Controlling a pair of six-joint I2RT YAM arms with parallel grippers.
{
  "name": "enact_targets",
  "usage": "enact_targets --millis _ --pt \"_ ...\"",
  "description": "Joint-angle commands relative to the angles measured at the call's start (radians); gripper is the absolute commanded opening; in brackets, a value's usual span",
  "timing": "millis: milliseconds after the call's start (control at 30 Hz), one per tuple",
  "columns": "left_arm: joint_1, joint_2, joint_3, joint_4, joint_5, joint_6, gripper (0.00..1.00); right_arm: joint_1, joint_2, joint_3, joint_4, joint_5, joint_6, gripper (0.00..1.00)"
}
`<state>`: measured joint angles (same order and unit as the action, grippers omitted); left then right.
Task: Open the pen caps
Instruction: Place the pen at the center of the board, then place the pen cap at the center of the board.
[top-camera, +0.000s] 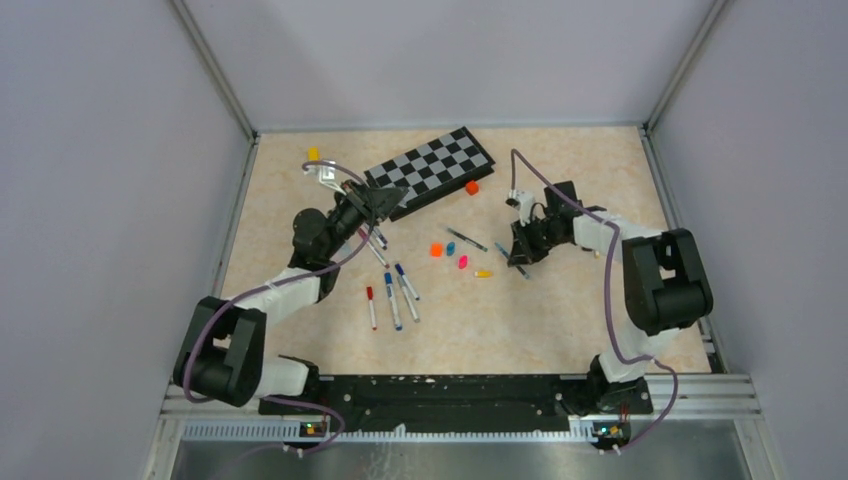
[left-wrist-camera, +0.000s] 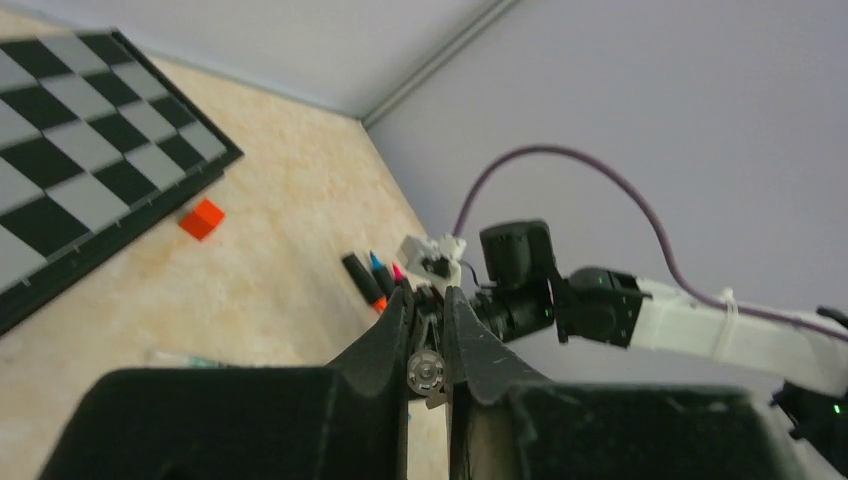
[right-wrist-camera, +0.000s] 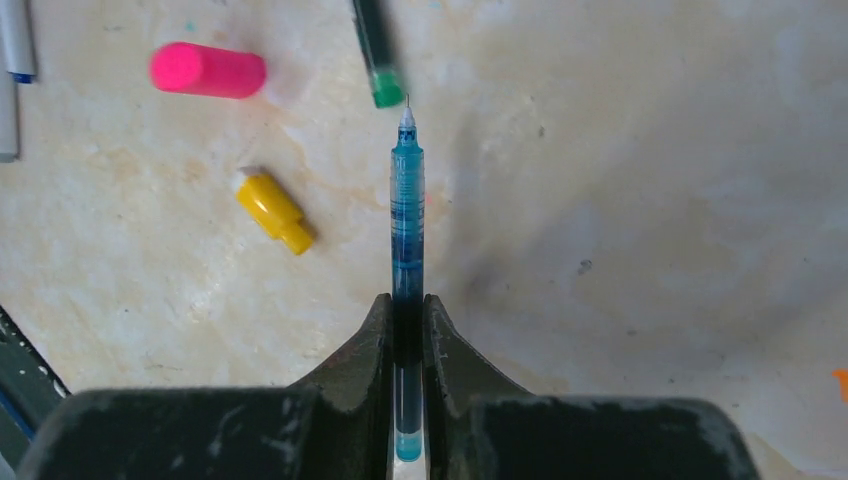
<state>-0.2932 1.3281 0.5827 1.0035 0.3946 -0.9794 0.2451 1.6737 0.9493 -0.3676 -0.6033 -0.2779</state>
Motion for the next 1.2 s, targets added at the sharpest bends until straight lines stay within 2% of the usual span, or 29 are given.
enact_targets --millis 0,133,400,633,867,1033,1167 --pt "-0.028 0.01 -0.059 0.118 0.143 -0.015 0.0 -0.011 0.01 0.037 -0.007 0.063 0.058 0.07" --pt "-0.069 0.012 -0.08 0.104 0.142 0.013 0.0 -0.011 0.025 0.037 0.002 0.116 0.076 0.13" --pt "-0.163 0.053 -0.081 0.092 0.117 0.041 0.0 -0.012 0.047 0.048 -0.013 0.103 0.079 0.32" --pt "-0.238 0.135 -0.041 0.107 0.121 0.044 0.0 -0.013 0.014 0.058 -0.022 0.061 0.061 0.35" --pt "-0.286 0.213 -0.008 0.142 0.148 0.027 0.01 -0.043 -0.082 0.09 -0.114 -0.101 -0.107 0.36" --pt "-0.315 0.289 0.01 0.214 0.157 -0.031 0.01 -0.067 -0.182 0.07 -0.166 -0.322 -0.255 0.37" --pt "-0.337 0.365 0.028 0.308 0.15 -0.107 0.01 -0.067 -0.267 -0.007 -0.088 -0.533 -0.274 0.39"
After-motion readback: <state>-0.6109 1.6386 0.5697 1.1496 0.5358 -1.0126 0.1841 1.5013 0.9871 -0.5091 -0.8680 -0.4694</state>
